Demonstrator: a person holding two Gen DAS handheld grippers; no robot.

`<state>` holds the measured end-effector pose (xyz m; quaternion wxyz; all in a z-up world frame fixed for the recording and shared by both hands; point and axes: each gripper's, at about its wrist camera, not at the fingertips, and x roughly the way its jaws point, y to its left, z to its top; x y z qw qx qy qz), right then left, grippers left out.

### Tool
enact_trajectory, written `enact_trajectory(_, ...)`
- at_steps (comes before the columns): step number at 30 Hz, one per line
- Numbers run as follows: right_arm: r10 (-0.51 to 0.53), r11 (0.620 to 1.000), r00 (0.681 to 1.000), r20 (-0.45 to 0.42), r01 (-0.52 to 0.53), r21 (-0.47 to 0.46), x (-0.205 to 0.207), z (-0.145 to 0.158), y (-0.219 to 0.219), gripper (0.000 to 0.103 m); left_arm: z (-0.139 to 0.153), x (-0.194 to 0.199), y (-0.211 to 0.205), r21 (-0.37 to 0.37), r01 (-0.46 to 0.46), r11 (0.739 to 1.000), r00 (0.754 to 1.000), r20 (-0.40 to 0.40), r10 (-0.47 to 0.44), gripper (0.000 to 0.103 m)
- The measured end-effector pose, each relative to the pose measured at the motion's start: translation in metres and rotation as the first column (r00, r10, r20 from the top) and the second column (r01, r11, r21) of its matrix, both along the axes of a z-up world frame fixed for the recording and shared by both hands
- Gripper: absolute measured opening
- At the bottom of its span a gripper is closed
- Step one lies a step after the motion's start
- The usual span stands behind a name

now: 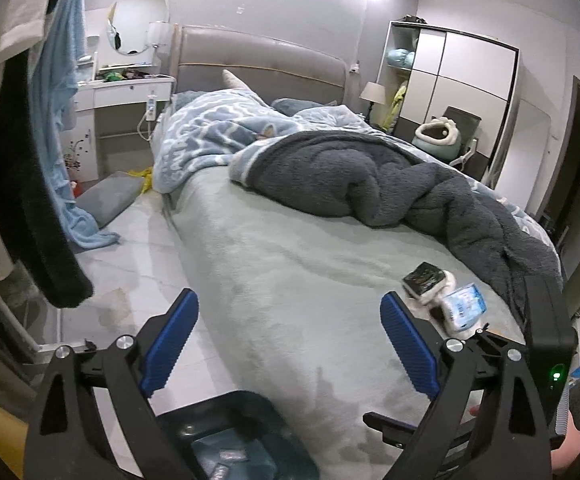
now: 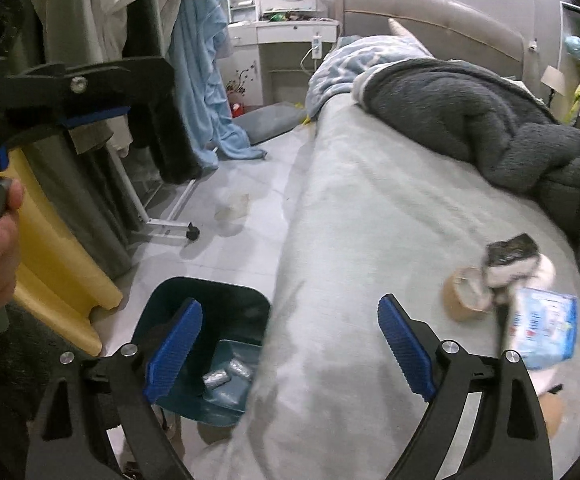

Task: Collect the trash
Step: 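Move the right tool to the brown tape roll while the left tool approaches the wipes packet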

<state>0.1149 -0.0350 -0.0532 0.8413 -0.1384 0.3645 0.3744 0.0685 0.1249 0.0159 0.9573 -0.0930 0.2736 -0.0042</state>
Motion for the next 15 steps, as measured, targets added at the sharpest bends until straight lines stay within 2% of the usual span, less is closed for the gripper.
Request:
enact_trajectory(9, -0.01, 1.0, 0.999, 0.042, 0.01, 0.015, 0.007, 0.013, -0.06, 0.09, -0.006, 0.025, -0.04, -0.01, 0.057, 0.998, 0.998, -0.01, -0.057, 0.093)
enact_trajectory(11, -0.027, 0.999, 0.998, 0.06, 0.025, 0.022, 0.009, 0.018, -0.077, 0.088, -0.007, 0.03, -0.048, -0.017, 0.069, 0.997, 0.997, -0.016, -0.07, 0.092)
enact_trajectory(13, -0.032, 0.999, 0.997, 0.065, 0.03, 0.031, 0.011, 0.022, -0.091, 0.08, -0.01, 0.037, -0.059, -0.018, 0.084, 0.996, 0.996, -0.025, -0.084, 0.091)
enact_trajectory(15, -0.049, 0.999, 0.996, 0.075, 0.048, 0.02, 0.014, 0.022, -0.106, 0.079, -0.014, 0.043, -0.068, -0.014, 0.095, 0.995, 0.995, -0.037, -0.096, 0.089)
